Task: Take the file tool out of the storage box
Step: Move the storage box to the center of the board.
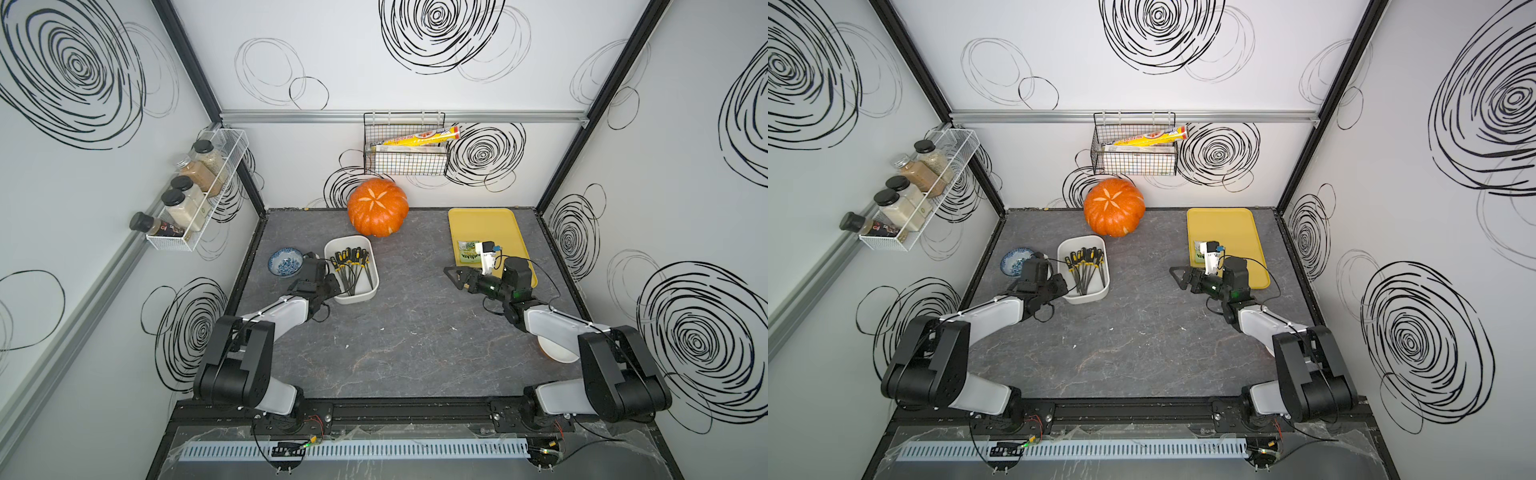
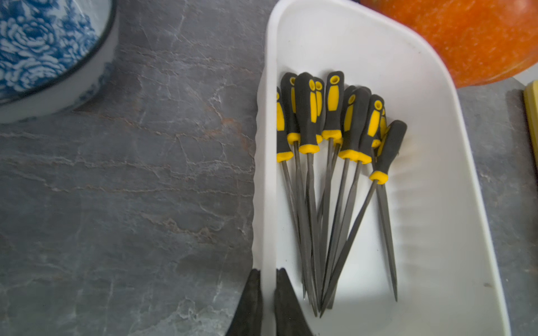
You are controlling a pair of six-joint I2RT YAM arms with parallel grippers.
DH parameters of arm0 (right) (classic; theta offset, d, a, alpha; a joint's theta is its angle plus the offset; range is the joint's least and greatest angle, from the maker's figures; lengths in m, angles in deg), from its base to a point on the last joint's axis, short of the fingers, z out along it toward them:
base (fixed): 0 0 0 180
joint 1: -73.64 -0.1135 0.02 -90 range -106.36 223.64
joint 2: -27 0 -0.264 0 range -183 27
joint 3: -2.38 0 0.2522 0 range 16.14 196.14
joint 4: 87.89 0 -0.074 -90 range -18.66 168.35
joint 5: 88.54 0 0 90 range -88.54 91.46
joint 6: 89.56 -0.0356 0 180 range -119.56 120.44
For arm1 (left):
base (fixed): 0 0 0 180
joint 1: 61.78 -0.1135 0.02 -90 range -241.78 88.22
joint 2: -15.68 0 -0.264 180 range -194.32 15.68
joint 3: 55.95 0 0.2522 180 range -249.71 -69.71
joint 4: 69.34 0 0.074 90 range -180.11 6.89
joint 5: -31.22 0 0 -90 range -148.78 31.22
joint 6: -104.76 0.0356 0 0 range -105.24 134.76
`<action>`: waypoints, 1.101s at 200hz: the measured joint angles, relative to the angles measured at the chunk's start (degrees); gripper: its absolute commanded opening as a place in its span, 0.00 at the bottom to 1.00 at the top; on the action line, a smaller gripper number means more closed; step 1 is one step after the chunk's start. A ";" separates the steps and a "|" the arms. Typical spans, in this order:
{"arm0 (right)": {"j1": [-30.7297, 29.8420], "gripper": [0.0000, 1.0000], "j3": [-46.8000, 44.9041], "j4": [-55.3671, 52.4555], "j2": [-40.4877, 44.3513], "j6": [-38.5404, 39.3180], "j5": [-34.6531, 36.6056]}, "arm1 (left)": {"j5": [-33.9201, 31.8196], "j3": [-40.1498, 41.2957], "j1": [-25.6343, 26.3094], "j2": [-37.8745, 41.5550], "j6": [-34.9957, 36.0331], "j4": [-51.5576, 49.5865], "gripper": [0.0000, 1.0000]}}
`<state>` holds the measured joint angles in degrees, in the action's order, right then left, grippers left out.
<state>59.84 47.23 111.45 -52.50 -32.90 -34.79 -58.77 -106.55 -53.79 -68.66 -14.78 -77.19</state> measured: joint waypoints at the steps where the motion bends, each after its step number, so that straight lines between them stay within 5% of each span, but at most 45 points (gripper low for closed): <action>1: -0.11 0.87 0.00 -0.15 0.00 0.02 0.17 | -0.07 0.15 0.17 0.17 -0.04 -0.02 0.00; 97: -17.49 0.72 9.20 -20.68 -1.79 11.52 20.02 | 0.70 11.23 13.73 12.50 -6.05 0.85 0.00; 157: -21.64 0.68 13.77 -22.93 -14.34 12.83 19.56 | 0.81 15.65 18.29 17.88 -9.77 1.64 0.00; 220: -21.97 0.59 12.52 -24.17 -12.46 9.73 22.03 | -1.88 16.76 22.51 20.72 -12.11 -0.57 0.00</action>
<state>37.87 59.76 87.27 -64.96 -23.17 -12.76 -60.65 -89.78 -31.28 -47.94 -26.89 -77.76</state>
